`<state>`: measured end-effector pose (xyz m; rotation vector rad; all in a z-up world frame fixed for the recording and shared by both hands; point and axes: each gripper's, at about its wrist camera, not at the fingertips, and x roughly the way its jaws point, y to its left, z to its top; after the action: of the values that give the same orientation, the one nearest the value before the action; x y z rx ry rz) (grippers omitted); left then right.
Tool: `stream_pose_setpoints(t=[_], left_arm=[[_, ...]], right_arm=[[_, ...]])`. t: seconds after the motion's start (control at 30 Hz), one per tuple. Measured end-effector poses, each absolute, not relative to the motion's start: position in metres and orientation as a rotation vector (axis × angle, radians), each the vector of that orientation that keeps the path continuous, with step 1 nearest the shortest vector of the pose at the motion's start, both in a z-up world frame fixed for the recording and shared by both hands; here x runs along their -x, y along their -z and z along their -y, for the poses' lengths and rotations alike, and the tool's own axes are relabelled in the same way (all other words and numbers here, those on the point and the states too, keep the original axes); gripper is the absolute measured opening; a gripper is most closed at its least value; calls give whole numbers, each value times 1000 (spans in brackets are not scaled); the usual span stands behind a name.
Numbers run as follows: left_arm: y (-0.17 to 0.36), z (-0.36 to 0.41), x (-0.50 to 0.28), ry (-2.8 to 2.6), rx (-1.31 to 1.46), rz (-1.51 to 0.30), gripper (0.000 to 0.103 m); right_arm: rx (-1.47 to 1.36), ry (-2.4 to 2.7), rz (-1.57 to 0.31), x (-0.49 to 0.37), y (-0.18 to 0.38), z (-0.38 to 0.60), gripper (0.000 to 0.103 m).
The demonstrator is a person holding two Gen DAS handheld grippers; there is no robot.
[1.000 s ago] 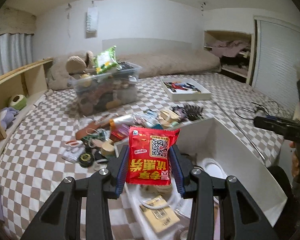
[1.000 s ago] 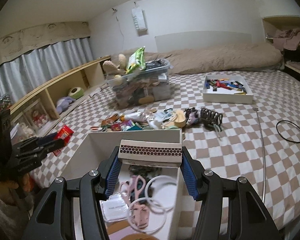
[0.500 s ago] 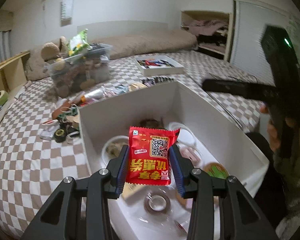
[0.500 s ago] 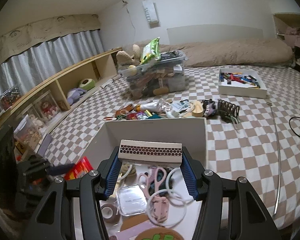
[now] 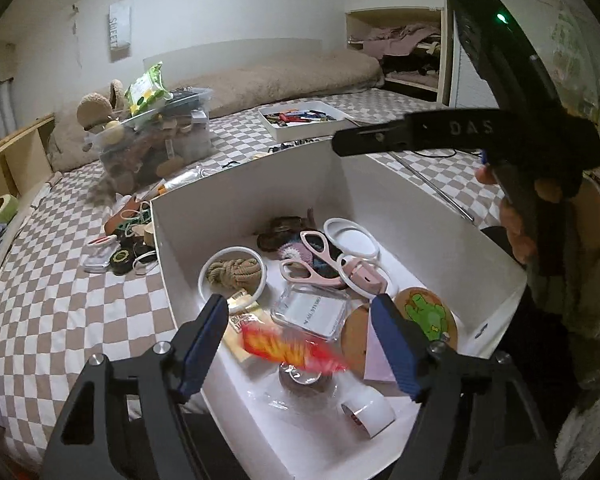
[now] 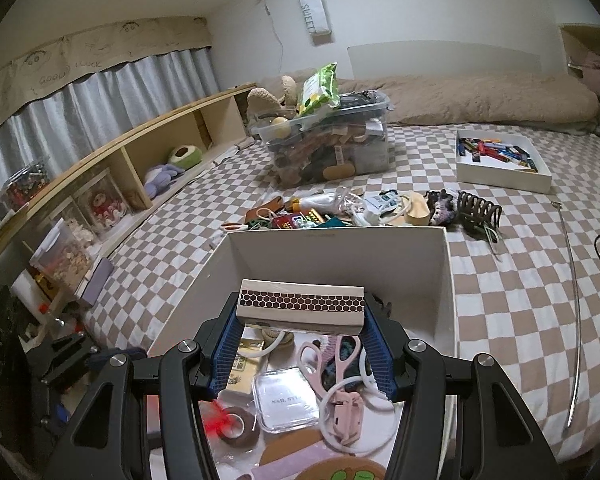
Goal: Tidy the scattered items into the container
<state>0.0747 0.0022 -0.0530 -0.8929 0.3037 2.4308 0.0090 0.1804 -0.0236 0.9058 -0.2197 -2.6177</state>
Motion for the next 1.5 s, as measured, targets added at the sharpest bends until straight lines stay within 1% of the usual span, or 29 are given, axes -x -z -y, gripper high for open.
stream_pose_setpoints(t=[0.27,0.47,0.6,0.73,0.87,0.93,0.97,1.0,1.03,1.07,1.1,1.13,1.37,1.5], left_arm=[[56,4,-70,-2416,906,-247,74],[56,9,-67,-2420,902,-208,74],[56,13,-65,-2427,899,-181,74],[55,19,-63,-2439,891,-161,74],[56,25,-58,-2451,894,-146,74],[56,26,-57,-2458,893,-149,74],[56,27,-56,-2463,892,-151,74],[55,27,-56,-2468,892,-153,76],[55,28,-55,-2475,890,-154,79],[55,28,-54,-2484,887,-154,87],[55,29,-54,-2494,883,-154,91],[54,30,-53,-2502,879,-153,92],[50,31,-47,-2522,898,-119,92],[47,28,-48,-2527,894,-118,92]], right_arm=[[-931,2537,211,9,18,-166,57],[-1057,2431,202,41,26,-146,57],[-1199,2341,251,69,39,-133,57],[-1319,2271,348,95,53,-128,57],[-1367,2266,385,110,60,-123,57],[-1389,2262,434,118,64,-122,57],[-1404,2258,465,122,67,-122,58],[-1415,2251,487,125,69,-123,74],[-1423,2244,519,129,71,-123,87],[-1413,2245,554,130,73,-125,103],[-1395,2252,573,130,72,-125,103],[-1381,2258,579,130,71,-126,103],[-1317,2277,635,116,63,-141,103],[-1290,2295,631,108,59,-148,103]])
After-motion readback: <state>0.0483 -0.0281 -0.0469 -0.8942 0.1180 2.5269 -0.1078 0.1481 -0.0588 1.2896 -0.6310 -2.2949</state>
